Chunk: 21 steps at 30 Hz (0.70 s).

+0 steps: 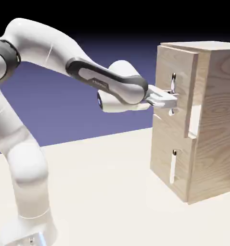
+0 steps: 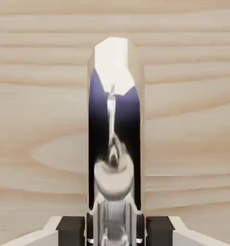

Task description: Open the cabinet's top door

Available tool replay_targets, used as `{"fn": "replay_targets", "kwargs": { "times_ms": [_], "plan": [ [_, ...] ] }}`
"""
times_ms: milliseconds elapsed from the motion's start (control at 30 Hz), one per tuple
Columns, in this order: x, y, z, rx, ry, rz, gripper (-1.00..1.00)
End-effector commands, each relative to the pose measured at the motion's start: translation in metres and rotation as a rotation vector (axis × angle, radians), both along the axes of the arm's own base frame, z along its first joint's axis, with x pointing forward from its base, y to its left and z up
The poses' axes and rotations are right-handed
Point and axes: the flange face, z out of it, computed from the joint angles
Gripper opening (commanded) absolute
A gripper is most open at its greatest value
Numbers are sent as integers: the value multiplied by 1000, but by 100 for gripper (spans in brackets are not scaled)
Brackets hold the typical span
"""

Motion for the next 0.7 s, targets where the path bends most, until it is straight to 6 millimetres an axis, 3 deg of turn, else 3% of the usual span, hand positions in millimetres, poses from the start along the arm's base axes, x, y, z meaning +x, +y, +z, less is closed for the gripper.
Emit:
{"fn": "replay_targets", "kwargs": {
  "times_ms": [0, 133, 667],
  "plan": [
    [-1, 1, 0, 1, 0, -3, -100],
    [-6, 5, 0, 1, 0, -26, -100],
    [-56, 58, 0, 1, 0, -294, -100]
  ]
}}
